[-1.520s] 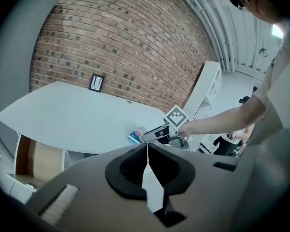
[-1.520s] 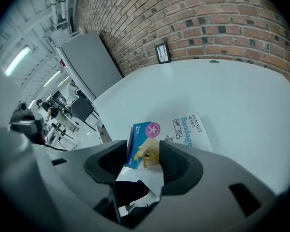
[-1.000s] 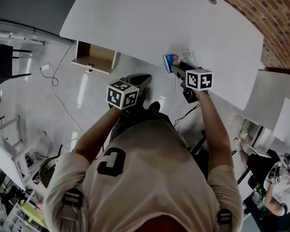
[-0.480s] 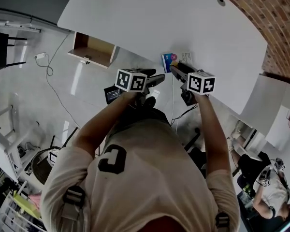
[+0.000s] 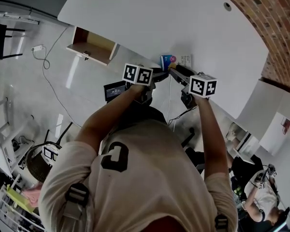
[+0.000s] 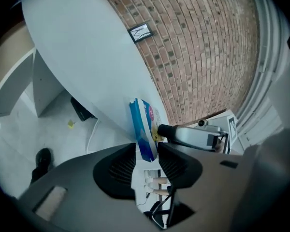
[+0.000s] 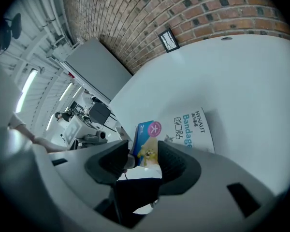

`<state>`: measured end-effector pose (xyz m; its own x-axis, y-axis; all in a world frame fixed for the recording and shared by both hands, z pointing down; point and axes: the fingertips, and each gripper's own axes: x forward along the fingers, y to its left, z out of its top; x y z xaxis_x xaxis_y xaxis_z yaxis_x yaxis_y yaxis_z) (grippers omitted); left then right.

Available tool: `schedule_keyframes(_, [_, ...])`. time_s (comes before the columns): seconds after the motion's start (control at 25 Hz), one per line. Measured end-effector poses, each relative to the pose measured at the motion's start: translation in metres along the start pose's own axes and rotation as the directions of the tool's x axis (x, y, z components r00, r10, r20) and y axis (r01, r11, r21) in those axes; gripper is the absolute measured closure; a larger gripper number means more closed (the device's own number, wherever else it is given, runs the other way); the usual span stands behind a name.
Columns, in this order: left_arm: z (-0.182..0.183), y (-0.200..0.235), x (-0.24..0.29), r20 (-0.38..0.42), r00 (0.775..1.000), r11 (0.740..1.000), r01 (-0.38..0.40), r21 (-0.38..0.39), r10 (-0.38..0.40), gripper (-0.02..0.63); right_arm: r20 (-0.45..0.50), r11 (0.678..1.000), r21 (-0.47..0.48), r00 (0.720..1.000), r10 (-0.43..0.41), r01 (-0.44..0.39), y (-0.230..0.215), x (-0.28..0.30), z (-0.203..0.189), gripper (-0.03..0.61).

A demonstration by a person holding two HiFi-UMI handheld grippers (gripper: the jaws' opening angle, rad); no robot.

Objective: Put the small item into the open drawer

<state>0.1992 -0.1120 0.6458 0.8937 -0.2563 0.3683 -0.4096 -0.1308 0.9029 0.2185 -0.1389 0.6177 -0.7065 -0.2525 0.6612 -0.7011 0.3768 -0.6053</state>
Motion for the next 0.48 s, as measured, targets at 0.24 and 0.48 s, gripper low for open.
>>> schedule_keyframes(0.24, [0.003,0.004,-0.012,0.010,0.997,0.992,0.073,-0.105,-0.072,0.514,-0.046,0.999,-0.038,0.999,0.010,-0.012,0.015,0.007,0.002,0.399])
schedule_keyframes(0.48, [0.000,0.010,-0.028,0.007,0.998,0.985,0.060,-0.160,-0.060,0.522,0.042,0.999,-0.022,0.998,0.046,-0.045,0.042,-0.006,-0.001,0.400])
